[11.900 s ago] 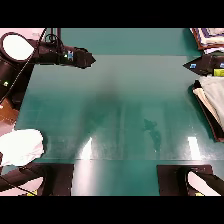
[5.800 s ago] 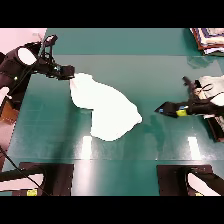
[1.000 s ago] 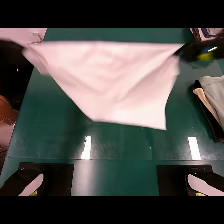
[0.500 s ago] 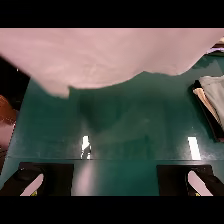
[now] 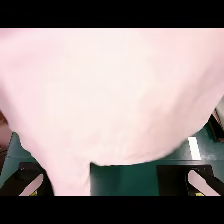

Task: Fold the shirts.

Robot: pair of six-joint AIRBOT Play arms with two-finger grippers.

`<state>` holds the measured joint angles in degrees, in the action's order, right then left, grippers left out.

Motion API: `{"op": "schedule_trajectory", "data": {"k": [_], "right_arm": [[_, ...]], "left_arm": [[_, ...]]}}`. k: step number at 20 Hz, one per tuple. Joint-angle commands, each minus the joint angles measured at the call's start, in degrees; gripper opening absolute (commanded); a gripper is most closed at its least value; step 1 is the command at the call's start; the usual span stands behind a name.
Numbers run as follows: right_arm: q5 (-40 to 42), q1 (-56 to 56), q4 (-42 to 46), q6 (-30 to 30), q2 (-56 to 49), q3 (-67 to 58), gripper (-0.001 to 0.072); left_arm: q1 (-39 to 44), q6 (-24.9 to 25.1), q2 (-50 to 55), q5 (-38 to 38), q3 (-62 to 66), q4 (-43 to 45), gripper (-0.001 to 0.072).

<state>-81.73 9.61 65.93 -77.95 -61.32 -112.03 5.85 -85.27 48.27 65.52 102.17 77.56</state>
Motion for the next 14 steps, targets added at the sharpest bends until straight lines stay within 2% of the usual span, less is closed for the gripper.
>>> {"op": "schedule_trajectory", "data": {"k": [1, 4, 8, 11, 14], "right_arm": [[-5.86, -8.61, 4.79, -0.68, -12.35, -0.11, 0.0014], [-5.66, -16.44, 12.20, -0.68, -25.11, -0.11, 0.0014], [3.23, -20.65, 12.48, -0.68, -38.80, -0.13, 0.0014], [9.38, -21.22, 12.04, -1.05, -43.65, -0.17, 0.0014], [11.52, -21.03, 12.07, -1.70, -44.70, -0.17, 0.0016]], "left_arm": [[-0.04, 0.22, 5.97, 3.67, -14.97, -0.46, 0.0028], [-0.04, 0.24, 14.56, 0.09, -25.75, 0.20, 0.0029], [-0.07, 0.20, 27.61, -10.71, -29.07, 5.03, 0.0029], [-0.07, -0.04, 33.40, -20.20, -29.07, 5.40, 0.0029], [-0.07, -0.31, 35.47, -25.38, -28.96, 5.40, 0.0030]]}}
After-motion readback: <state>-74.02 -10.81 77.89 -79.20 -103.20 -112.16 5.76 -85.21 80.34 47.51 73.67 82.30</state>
